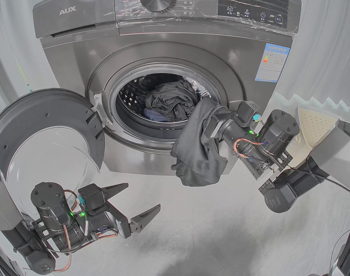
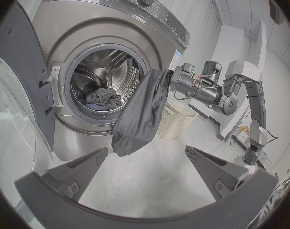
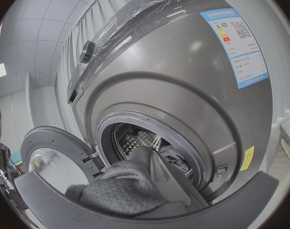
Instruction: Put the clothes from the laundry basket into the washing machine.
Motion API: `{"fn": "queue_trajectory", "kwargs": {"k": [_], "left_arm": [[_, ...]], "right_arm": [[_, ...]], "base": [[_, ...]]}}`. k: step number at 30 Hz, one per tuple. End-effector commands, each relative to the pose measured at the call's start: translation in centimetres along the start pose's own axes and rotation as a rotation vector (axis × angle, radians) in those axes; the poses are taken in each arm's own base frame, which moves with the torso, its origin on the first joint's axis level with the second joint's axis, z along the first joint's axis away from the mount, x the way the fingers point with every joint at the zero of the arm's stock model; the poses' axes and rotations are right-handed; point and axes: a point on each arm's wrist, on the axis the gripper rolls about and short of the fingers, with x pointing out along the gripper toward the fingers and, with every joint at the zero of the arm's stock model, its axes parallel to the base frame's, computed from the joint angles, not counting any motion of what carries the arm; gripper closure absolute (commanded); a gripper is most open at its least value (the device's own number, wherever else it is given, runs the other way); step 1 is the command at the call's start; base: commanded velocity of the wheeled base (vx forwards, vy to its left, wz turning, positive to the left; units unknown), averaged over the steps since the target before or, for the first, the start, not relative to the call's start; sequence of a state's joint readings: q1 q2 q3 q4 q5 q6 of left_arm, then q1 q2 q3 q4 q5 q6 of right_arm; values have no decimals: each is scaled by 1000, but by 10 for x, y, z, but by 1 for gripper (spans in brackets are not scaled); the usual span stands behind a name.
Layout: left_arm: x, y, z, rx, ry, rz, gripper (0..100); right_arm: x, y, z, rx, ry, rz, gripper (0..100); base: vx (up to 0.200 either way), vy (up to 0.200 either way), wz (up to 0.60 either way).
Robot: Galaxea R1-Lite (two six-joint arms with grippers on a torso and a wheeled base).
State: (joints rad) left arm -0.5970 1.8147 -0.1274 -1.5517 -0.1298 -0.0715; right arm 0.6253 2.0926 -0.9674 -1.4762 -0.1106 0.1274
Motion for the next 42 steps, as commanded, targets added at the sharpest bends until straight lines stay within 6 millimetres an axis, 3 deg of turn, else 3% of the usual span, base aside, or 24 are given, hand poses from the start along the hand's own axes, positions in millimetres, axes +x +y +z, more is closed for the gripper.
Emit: {"fn": "queue_trajectory", "kwargs": {"k": [1, 7, 14, 22, 31, 42], "left_arm": [[16, 4, -7, 0, 22, 1, 0], [58, 8, -12, 7, -2, -8, 0], [93, 14, -17, 13, -32, -7, 0], [109, 19, -24, 15, -32, -30, 0], [127, 41, -25, 15, -70, 22, 0], [146, 46, -25, 17, -106, 25, 0]], "right_arm": [[-1, 11, 2, 10, -4, 26, 100], [-3, 22, 4, 19, -4, 52, 100], [-4, 30, 3, 25, 0, 73, 100], [-5, 42, 3, 36, 1, 100, 100], [-12, 63, 2, 56, 20, 141, 100], [-19, 78, -1, 73, 39, 176, 100]], "base": [[0, 0, 0], [0, 0, 0], [0, 0, 0], [0, 0, 0], [0, 0, 0], [0, 0, 0]]}}
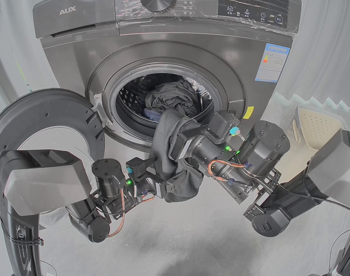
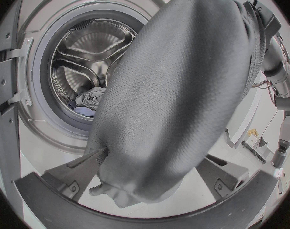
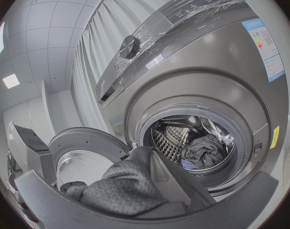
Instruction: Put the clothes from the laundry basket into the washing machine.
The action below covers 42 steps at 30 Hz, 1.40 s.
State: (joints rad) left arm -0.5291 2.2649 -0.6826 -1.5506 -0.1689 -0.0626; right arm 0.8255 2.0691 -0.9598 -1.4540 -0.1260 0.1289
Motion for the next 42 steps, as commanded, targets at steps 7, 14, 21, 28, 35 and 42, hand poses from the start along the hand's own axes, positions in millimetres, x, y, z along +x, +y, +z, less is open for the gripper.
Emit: {"fn": "queue_trajectory", "kwargs": {"k": [7, 14, 21, 28, 35, 42], "left_arm": [[22, 14, -7, 3, -39, 24, 0], [32, 19, -17, 4, -41, 30, 0], [37, 21, -26, 5, -30, 31, 100], [48, 23, -15, 3, -93, 31, 100], [29, 30, 8, 7, -112, 58, 100], [-18, 21, 49, 11, -134, 62, 100]], "right_arm": [[-13, 9, -4, 11, 42, 21, 100], [-17, 16, 6, 19, 26, 37, 100], [-19, 17, 12, 21, 15, 42, 100], [-21, 16, 15, 22, 11, 39, 100], [-20, -19, 21, -12, 1, -54, 100], [-22, -53, 0, -44, 64, -142, 100]], "base": [[0, 0, 0], [0, 0, 0], [0, 0, 0], [0, 0, 0], [0, 0, 0], [0, 0, 0]]}}
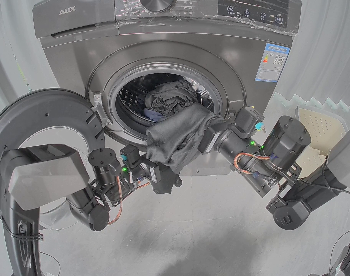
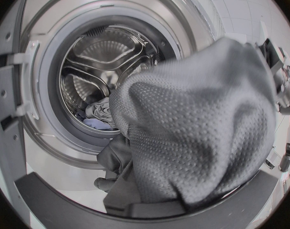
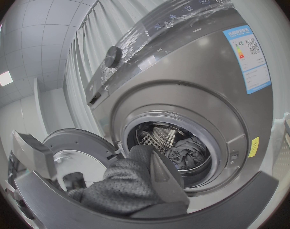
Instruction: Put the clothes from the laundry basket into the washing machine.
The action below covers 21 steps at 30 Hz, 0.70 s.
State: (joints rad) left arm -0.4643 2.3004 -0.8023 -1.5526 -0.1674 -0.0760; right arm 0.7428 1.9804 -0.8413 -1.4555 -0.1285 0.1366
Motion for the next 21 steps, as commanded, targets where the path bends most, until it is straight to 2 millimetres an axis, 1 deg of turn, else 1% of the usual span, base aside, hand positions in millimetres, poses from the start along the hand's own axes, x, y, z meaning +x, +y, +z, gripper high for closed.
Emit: {"fn": "queue_trajectory", "kwargs": {"k": [1, 2, 3, 5, 8, 9, 10, 15, 21], "left_arm": [[-39, -7, 47, 10, -47, -2, 100], [-42, -7, 49, 10, -50, -4, 100], [-51, -10, 57, 12, -58, -5, 100], [-59, -12, 63, 14, -64, -10, 100], [-63, -13, 66, 17, -68, -15, 100], [-70, -15, 73, 20, -80, -25, 100], [-72, -16, 75, 21, -85, -25, 100], [-75, -16, 81, 24, -100, -25, 100], [-74, -16, 84, 25, -115, -21, 100]], "right_arm": [[2, -23, -22, -24, 58, -61, 100], [2, -24, -23, -24, 59, -61, 100], [2, -22, -28, -24, 71, -55, 100], [2, -20, -37, -23, 92, -49, 100], [2, -18, -40, -23, 101, -44, 100], [1, -10, -45, -18, 115, -24, 100], [-1, -9, -49, -18, 129, -21, 100], [-5, -3, -67, -20, 180, -2, 100], [-7, 4, -71, -14, 188, 24, 100]], "base": [[0, 0, 0], [0, 0, 0], [0, 0, 0], [0, 0, 0], [0, 0, 0], [0, 0, 0], [0, 0, 0], [0, 0, 0], [0, 0, 0]]}}
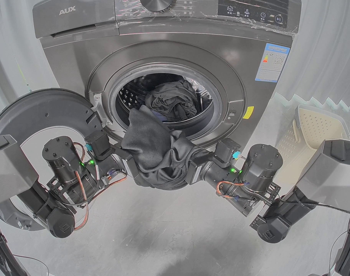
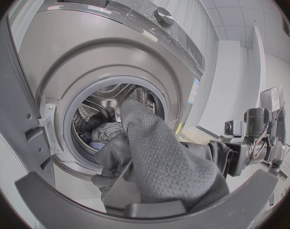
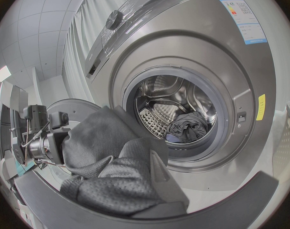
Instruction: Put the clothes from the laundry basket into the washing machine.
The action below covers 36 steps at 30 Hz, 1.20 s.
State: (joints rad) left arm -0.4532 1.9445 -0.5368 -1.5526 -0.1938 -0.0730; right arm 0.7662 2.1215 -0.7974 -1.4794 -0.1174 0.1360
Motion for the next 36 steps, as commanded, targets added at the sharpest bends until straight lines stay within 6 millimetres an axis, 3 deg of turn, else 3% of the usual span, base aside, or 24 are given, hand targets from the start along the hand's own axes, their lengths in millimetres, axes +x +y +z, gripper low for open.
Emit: {"fn": "queue_trajectory", "kwargs": {"k": [1, 2, 3, 6, 9, 10, 11, 13, 16, 26, 32, 36], "left_arm": [[-2, -1, 10, 5, -34, 0, 100], [-2, -2, 12, 5, -40, -2, 100], [-3, -2, 13, 6, -44, -2, 100], [-3, -2, 18, 9, -60, 1, 100], [-5, -2, 21, 10, -68, 7, 100], [-5, -2, 21, 10, -68, 7, 100], [-5, -1, 21, 8, -71, 10, 100], [-7, 0, 24, 3, -78, 18, 100], [-9, 0, 29, 1, -90, 21, 100], [-15, 2, 31, 6, -91, 38, 100], [-17, 1, 29, 13, -78, 46, 100], [-21, 0, 23, 15, -49, 45, 100]], "right_arm": [[-1, 5, -10, 1, 23, 15, 100], [-3, 6, -11, 0, 31, 17, 100], [-6, 7, -11, -2, 39, 19, 0], [-17, 7, -13, -10, 71, 21, 0], [-54, 3, -19, -44, 188, 36, 0], [-55, 2, -19, -46, 196, 36, 0], [-79, 0, -25, -76, 270, 72, 0], [-100, -1, -26, -90, 328, 105, 0], [-120, -3, -24, -93, 366, 116, 0], [-147, -5, -27, -101, 450, 210, 0], [-134, -7, -23, -97, 401, 193, 0], [-120, -20, -15, -98, 341, 117, 0]], "base": [[0, 0, 0], [0, 0, 0], [0, 0, 0], [0, 0, 0], [0, 0, 0], [0, 0, 0], [0, 0, 0], [0, 0, 0], [0, 0, 0], [0, 0, 0], [0, 0, 0], [0, 0, 0]]}}
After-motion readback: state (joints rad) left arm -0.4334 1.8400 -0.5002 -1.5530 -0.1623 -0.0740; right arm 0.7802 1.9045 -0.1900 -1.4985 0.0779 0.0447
